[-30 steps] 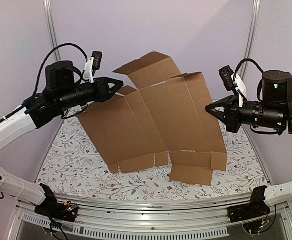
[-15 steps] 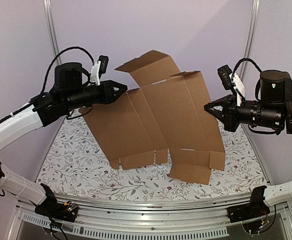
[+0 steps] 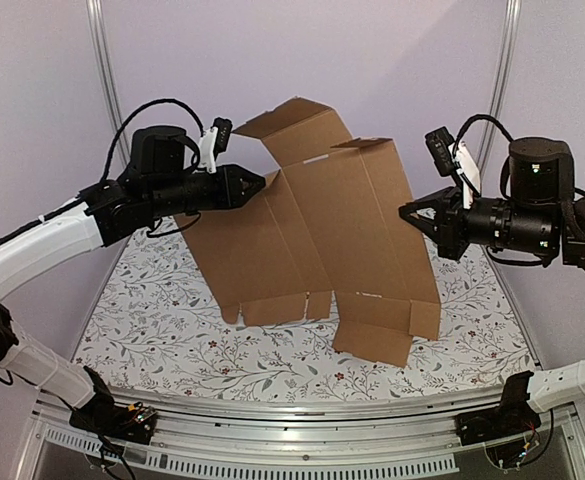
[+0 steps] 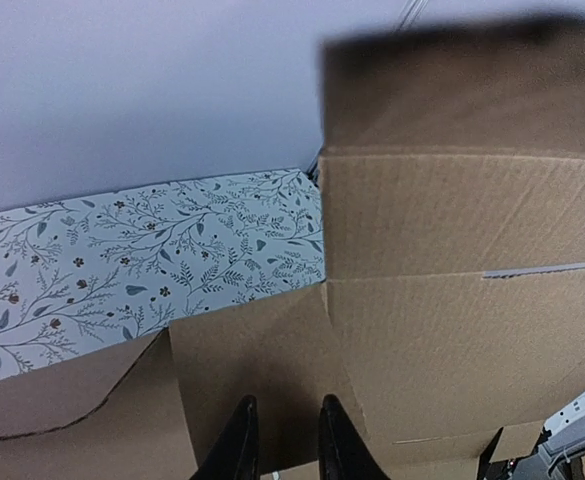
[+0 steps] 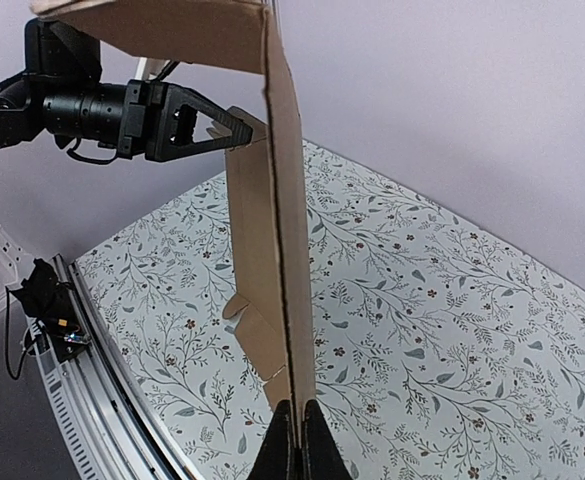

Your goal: Fold the paper box

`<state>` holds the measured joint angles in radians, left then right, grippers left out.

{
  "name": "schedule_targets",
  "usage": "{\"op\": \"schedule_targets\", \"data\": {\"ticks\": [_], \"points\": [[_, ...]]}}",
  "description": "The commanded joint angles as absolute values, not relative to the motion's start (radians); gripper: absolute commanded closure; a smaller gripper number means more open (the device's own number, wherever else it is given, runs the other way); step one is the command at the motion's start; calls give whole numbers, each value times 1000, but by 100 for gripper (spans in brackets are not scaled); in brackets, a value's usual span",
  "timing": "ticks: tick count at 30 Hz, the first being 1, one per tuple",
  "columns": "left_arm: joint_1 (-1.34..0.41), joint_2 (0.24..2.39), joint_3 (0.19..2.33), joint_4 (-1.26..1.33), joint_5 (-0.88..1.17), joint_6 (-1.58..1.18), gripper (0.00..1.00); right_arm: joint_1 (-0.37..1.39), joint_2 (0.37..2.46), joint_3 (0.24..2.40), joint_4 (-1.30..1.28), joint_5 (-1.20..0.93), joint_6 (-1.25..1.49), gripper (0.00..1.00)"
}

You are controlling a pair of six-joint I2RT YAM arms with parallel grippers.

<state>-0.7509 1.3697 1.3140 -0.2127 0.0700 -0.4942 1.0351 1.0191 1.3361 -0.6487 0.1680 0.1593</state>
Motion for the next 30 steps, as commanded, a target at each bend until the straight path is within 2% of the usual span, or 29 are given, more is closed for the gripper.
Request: {"op": "schedule_targets", "data": {"ticks": [1, 19, 30], "points": [[-765, 1399, 1316, -199, 52, -522, 80, 1042, 1019, 1357, -578, 147, 181, 100], [-769, 1475, 1232, 22, 17, -577, 81, 1043, 1015, 1344, -572, 148, 193, 100], [-767, 1393, 1237, -75, 6, -513, 79, 1043, 1068, 1355, -619, 222, 164, 100]]}}
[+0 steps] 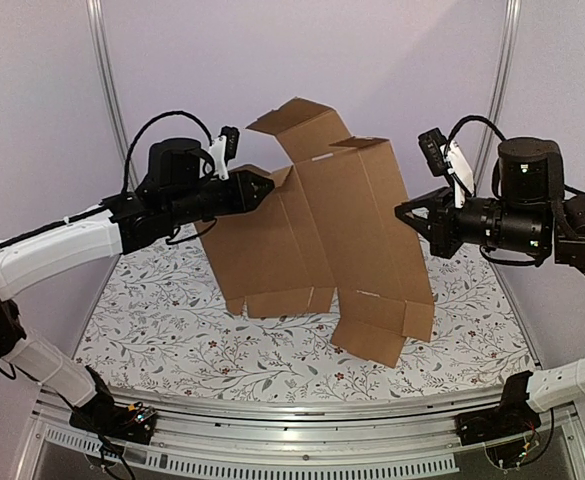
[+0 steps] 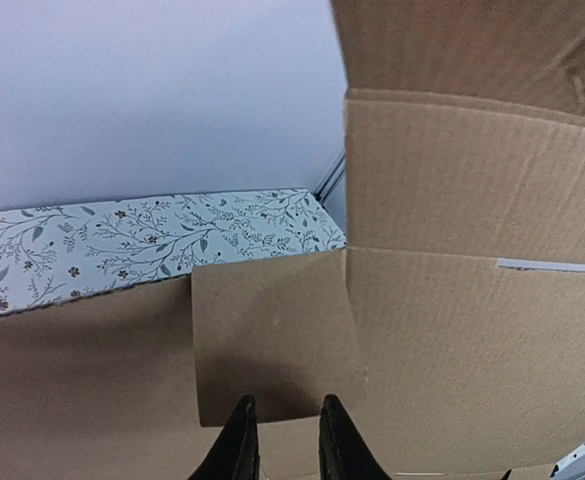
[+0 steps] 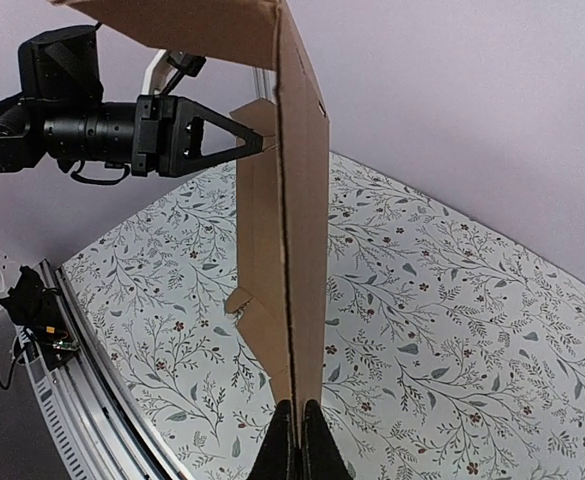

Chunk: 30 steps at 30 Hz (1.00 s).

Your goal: Fold the paper box

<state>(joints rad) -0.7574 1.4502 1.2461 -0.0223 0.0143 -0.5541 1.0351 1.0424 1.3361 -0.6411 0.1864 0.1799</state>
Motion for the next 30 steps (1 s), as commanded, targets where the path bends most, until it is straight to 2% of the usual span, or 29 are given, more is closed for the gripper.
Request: {"op": "schedule_targets", "data": {"ticks": [1, 11, 21, 30], "points": [[-766, 1381, 1237, -92, 4, -507, 79, 1042, 1072, 1359, -628, 232, 156, 100], [-765, 1208, 1169, -250, -90, -442, 78, 1027, 1125, 1443, -753, 265, 14, 100], [-764, 1046, 1084, -371, -208, -420, 77, 947, 1329, 1671, -993, 300, -94, 100], [-764, 982, 1012, -424, -258, -426, 77, 946, 1467, 1736, -999, 353, -290, 100]]}}
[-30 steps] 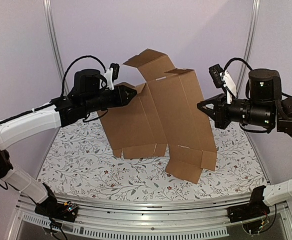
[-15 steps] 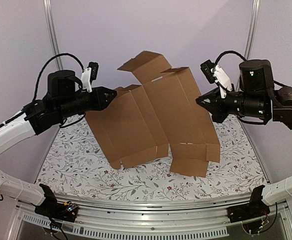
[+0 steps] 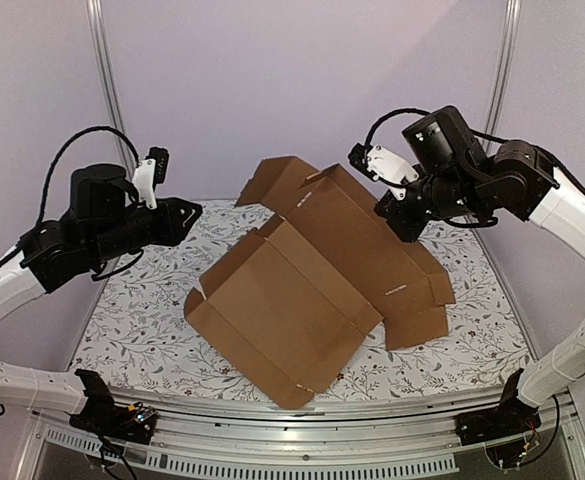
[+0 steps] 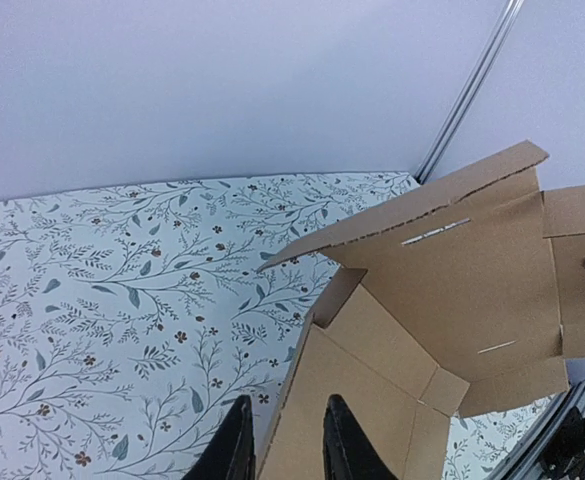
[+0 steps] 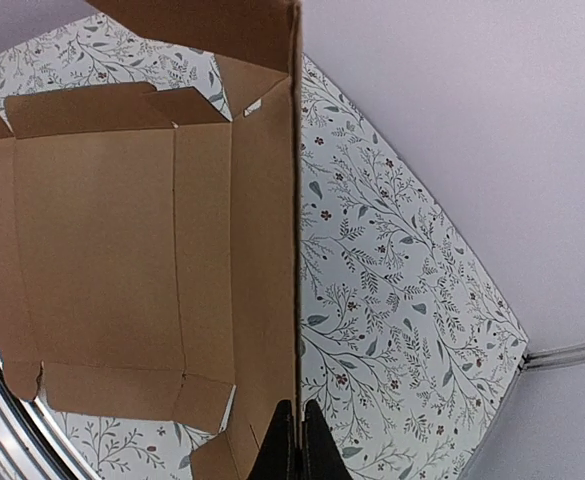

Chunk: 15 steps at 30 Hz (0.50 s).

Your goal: Fold the paper box

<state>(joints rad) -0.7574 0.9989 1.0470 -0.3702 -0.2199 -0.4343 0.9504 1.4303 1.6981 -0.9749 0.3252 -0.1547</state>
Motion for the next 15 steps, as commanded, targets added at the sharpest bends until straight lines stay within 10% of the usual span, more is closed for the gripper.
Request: {"op": "schedule_targets", "data": {"ticks": [1, 15], "points": [[-764, 977, 998, -424, -264, -427, 77, 946, 1477, 1735, -988, 341, -311, 100], [-704, 1030, 848, -307, -323, -395, 78, 946, 1547, 1682, -949, 148, -727, 100]]}}
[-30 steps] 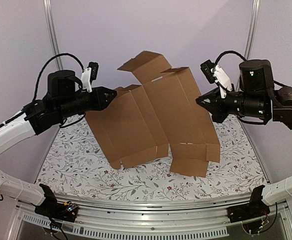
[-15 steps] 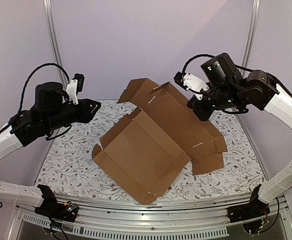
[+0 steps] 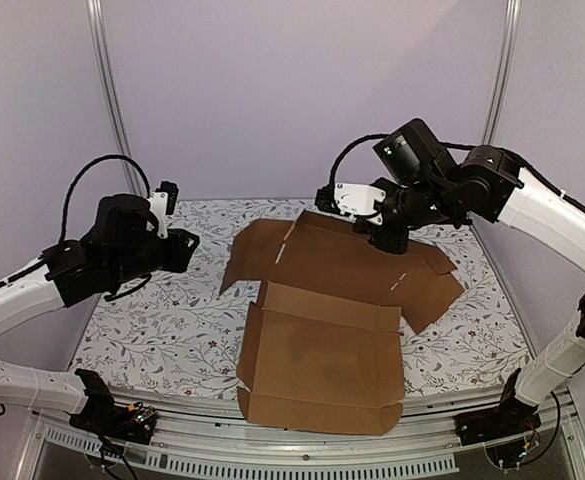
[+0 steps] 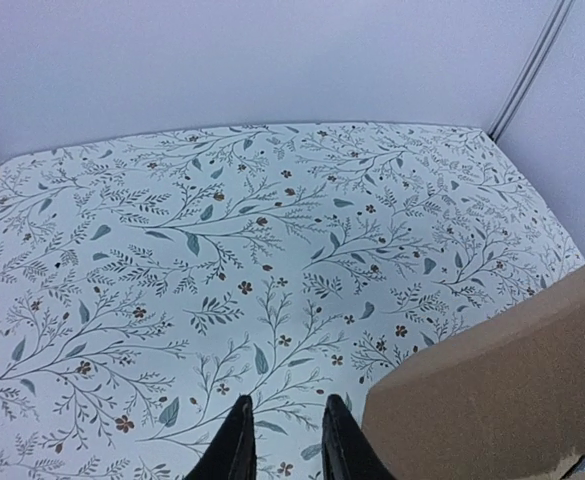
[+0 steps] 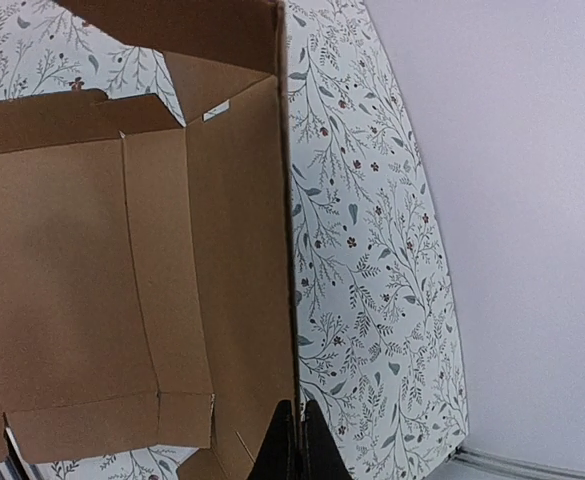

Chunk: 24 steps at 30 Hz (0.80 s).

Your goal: Fold the paper box

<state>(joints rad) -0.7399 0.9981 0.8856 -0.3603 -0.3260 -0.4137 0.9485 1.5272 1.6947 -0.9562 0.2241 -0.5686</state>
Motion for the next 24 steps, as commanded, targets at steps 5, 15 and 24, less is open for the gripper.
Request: {"op": "schedule_targets", "data": {"ticks": [5, 15, 24], "points": [[-668, 1075, 806, -218, -179, -415, 79, 950, 1573, 1703, -978, 102, -808, 100], [-667, 1151, 758, -167, 171, -465, 84, 949, 1652, 1786, -991, 126, -778, 100], [-681, 1169, 737, -129, 348, -489, 84, 949, 1687, 1819, -989, 158, -739, 100]]}}
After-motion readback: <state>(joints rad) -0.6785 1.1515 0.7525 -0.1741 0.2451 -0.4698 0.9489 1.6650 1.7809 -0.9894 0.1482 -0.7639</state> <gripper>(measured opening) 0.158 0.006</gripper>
